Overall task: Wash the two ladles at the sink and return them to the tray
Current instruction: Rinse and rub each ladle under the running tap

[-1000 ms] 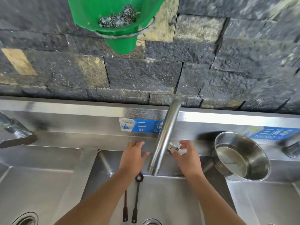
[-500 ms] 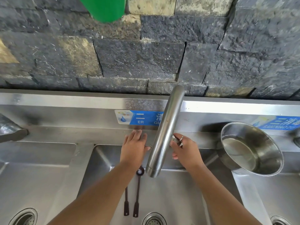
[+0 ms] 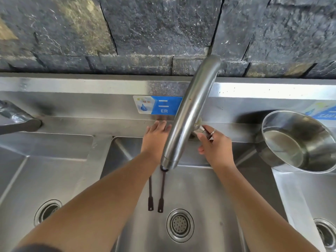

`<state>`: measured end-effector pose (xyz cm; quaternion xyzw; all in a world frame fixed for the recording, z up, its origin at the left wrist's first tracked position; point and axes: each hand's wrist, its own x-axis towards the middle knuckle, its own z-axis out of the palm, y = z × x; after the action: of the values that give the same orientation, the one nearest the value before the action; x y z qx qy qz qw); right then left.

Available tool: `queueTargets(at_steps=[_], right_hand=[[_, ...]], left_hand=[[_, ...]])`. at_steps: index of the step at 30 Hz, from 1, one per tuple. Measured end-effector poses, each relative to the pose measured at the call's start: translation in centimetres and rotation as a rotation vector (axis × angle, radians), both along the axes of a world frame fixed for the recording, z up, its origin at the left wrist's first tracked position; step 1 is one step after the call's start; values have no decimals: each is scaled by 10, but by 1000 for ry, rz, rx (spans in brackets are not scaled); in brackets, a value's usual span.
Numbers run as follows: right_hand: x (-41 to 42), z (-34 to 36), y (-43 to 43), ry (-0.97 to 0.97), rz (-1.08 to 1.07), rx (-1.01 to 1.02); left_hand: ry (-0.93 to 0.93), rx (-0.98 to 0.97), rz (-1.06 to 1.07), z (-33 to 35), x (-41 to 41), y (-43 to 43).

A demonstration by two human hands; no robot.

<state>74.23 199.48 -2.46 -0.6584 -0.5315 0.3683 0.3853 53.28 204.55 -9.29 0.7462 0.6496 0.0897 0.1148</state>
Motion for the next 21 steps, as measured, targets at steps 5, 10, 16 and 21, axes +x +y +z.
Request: queueTargets(at_steps=[5,10,16,21], right_hand=[[0,-1,-1,19,-12,5],[0,1,1,4,-7,-21],[-1,3,1,-24,6,-16],[-2,1,1,-34,-10,-23]], left_hand=[[3,151,-30,6,4,-5],[55,121,-63,8,2,-5],[155,55,-39,3,5,3],[170,39,-46,2,4,4]])
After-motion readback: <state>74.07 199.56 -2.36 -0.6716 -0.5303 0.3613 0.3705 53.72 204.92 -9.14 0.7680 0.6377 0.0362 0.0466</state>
